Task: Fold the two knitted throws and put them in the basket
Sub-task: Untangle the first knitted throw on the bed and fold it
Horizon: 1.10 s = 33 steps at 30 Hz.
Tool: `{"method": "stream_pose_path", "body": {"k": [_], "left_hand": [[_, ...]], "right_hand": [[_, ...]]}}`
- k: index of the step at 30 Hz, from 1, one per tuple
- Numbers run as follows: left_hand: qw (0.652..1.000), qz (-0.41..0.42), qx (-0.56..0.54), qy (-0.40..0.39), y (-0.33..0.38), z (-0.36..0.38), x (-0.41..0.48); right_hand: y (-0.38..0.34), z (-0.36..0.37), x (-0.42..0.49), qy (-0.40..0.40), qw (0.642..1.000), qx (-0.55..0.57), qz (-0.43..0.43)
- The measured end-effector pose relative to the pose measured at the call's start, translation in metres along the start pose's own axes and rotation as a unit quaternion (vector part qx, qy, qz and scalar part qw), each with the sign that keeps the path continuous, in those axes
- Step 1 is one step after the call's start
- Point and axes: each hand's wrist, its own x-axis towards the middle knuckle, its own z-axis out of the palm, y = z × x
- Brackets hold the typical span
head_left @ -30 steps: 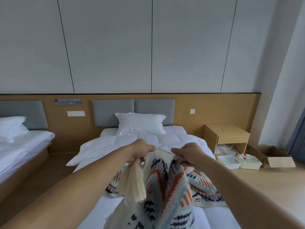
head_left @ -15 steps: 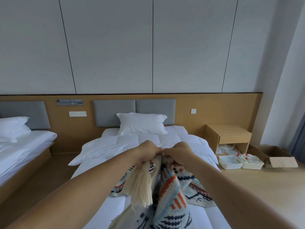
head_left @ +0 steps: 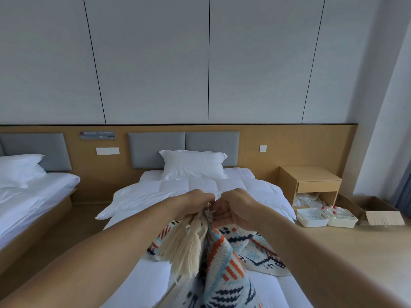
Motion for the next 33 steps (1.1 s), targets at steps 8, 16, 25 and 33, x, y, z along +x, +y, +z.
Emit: {"method": "stream_pose_path", "body": {"k": [8, 16, 25, 33], "left_hand": [[0.985, 0.042, 0.123, -0.116, -0.008, -0.002, -0.005], [0.959, 0.137, 0.235, -0.081, -0.01, -0.006, -0.007], [0.9, 0.182, 0.396, 0.025, 0.033, -0.073, -0.003], [0.895, 0.226, 0.376, 0.081, 0.071, -0.131, -0.014]], "right_hand": [[0.002, 0.0, -0.004, -0.032, 0.999, -0.03, 0.028], [0.002, -0.009, -0.008, -0.026, 0.981, -0.191, -0.025], [0.023, -0.069, -0.001, 0.063, 0.832, -0.475, -0.282], [0.004, -0.098, -0.001, 0.102, 0.76, -0.577, -0.28]]}}
